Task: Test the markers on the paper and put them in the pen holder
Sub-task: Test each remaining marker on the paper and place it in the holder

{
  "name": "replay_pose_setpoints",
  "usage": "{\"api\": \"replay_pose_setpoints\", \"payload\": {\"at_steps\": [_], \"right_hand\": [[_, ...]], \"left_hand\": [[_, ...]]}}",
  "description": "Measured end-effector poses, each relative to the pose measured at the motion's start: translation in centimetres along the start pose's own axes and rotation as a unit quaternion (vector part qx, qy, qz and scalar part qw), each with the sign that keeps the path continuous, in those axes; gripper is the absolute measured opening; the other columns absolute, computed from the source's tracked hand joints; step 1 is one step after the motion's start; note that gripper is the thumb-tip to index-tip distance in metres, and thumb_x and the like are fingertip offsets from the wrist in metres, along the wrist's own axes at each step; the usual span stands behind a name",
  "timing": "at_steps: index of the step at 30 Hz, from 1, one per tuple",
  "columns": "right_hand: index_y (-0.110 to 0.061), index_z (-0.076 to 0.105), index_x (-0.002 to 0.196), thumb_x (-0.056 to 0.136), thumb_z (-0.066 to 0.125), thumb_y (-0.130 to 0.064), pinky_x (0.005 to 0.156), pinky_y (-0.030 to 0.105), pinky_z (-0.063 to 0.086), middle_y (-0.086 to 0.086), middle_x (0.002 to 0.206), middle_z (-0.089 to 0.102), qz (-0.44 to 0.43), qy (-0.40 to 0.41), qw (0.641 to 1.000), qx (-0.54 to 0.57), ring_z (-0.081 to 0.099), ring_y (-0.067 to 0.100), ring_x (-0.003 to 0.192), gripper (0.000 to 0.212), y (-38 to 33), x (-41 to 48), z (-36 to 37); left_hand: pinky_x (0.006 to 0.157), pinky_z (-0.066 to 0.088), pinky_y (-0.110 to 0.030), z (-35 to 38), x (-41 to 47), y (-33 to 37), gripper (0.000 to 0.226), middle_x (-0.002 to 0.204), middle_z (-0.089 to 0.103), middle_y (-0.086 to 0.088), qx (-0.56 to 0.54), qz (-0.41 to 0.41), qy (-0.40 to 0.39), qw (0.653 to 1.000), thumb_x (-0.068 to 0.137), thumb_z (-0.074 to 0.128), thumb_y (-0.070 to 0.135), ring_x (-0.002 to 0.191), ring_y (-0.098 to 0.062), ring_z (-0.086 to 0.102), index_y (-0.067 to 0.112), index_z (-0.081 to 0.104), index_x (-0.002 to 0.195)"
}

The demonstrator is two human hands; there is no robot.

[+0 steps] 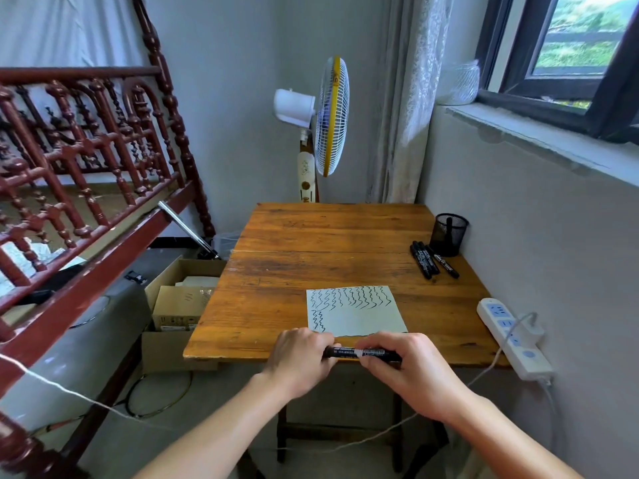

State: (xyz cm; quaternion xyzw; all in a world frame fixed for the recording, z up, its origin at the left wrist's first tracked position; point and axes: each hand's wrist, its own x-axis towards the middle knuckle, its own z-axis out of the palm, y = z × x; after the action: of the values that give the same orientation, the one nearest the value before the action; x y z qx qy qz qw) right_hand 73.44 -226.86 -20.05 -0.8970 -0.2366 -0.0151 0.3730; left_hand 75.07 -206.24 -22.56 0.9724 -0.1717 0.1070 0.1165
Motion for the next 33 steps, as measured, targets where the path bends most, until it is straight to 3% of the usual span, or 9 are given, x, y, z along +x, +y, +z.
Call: {"api": "replay_pose_setpoints", "payload": {"at_steps": [5,8,14,17,20,23,26,31,33], "right_hand": [[-0.026,0.07,0.111,0.093,0.062,-0.029,0.062,0.03,0.058,-0.007,0.075,0.071,0.025,-0.025,0.997,0.065,0.067,0.014,0.058,0.02,0.2,-0.3,-0.4],[-0.019,0.071,0.105,0.094,0.061,-0.025,0.049,0.03,0.05,0.002,0.066,0.067,0.05,-0.033,0.986,0.156,0.057,0.019,0.045,0.015,0.2,-0.4,-0.4],[-0.011,0.07,0.098,0.095,0.059,-0.022,0.042,0.024,0.038,0.004,0.06,0.053,0.125,-0.049,0.95,0.282,0.046,0.014,0.044,0.016,0.9,-0.3,0.2],[-0.009,0.071,0.096,0.095,0.06,-0.019,0.043,0.021,0.036,0.005,0.062,0.05,0.161,-0.046,0.935,0.312,0.044,0.012,0.047,0.015,1.8,0.1,0.6],[-0.011,0.071,0.097,0.094,0.06,-0.016,0.047,0.025,0.035,0.008,0.067,0.053,0.195,0.013,0.934,0.3,0.045,0.016,0.055,0.013,3.5,1.1,-0.1],[-0.012,0.068,0.106,0.095,0.056,-0.014,0.05,0.025,0.04,0.007,0.073,0.063,0.22,0.109,0.936,0.251,0.052,0.017,0.06,0.016,6.3,3.1,-2.2],[-0.011,0.066,0.112,0.095,0.057,-0.014,0.056,0.027,0.05,0.008,0.081,0.068,0.227,0.201,0.931,0.205,0.06,0.016,0.065,0.02,9.3,6.1,-4.7],[-0.011,0.07,0.106,0.09,0.061,-0.021,0.071,0.044,0.057,0.007,0.08,0.074,0.247,0.307,0.906,0.153,0.064,0.019,0.064,0.021,14.6,12.5,-9.1],[-0.017,0.071,0.097,0.088,0.06,-0.022,0.074,0.043,0.057,0.01,0.083,0.075,0.267,0.337,0.89,0.15,0.064,0.019,0.064,0.015,16.5,15.3,-10.7]], "left_hand": [[0.058,0.038,-0.025,0.1,-0.1,0.8,0.021,0.086,0.071,-0.002,0.005,0.016,0.03,0.999,0.092,0.048,0.034,0.069,-0.019,0.062,0.018,0.06,0.085],[0.055,0.031,-0.025,-0.2,0.0,1.2,0.019,0.08,0.069,-0.001,0.021,0.022,0.04,0.999,0.091,0.048,0.032,0.067,-0.02,0.061,0.018,0.059,0.086],[0.05,0.028,-0.025,0.7,0.5,1.3,0.016,0.066,0.067,-0.001,0.03,0.03,0.05,0.998,0.089,0.053,0.026,0.054,-0.02,0.057,0.017,0.059,0.077],[0.05,0.036,-0.024,1.4,1.3,0.7,0.013,0.071,0.067,0.0,-0.004,0.021,0.043,0.999,0.088,0.055,0.028,0.056,-0.014,0.052,0.019,0.056,0.078],[0.055,0.043,-0.023,2.1,2.2,-0.8,0.017,0.079,0.062,0.005,-0.033,-0.03,0.072,0.996,0.084,0.06,0.034,0.065,-0.009,0.052,0.021,0.049,0.08],[0.069,0.039,-0.022,3.5,2.8,-3.4,0.025,0.092,0.056,0.006,-0.028,-0.104,0.075,0.991,0.084,0.056,0.043,0.081,-0.009,0.049,0.019,0.053,0.092],[0.087,0.04,-0.033,5.6,3.7,-5.3,0.045,0.108,0.053,0.001,-0.002,-0.166,0.036,0.985,0.084,0.051,0.053,0.098,-0.015,0.047,0.016,0.053,0.109],[0.105,0.028,-0.045,8.5,5.0,-6.0,0.071,0.134,0.041,-0.006,0.016,-0.221,-0.011,0.975,0.082,0.037,0.065,0.124,-0.022,0.036,0.011,0.04,0.129],[0.109,0.026,-0.047,9.6,5.1,-6.1,0.081,0.141,0.036,-0.007,0.039,-0.223,-0.019,0.974,0.079,0.028,0.072,0.13,-0.024,0.03,0.012,0.034,0.133]]}}
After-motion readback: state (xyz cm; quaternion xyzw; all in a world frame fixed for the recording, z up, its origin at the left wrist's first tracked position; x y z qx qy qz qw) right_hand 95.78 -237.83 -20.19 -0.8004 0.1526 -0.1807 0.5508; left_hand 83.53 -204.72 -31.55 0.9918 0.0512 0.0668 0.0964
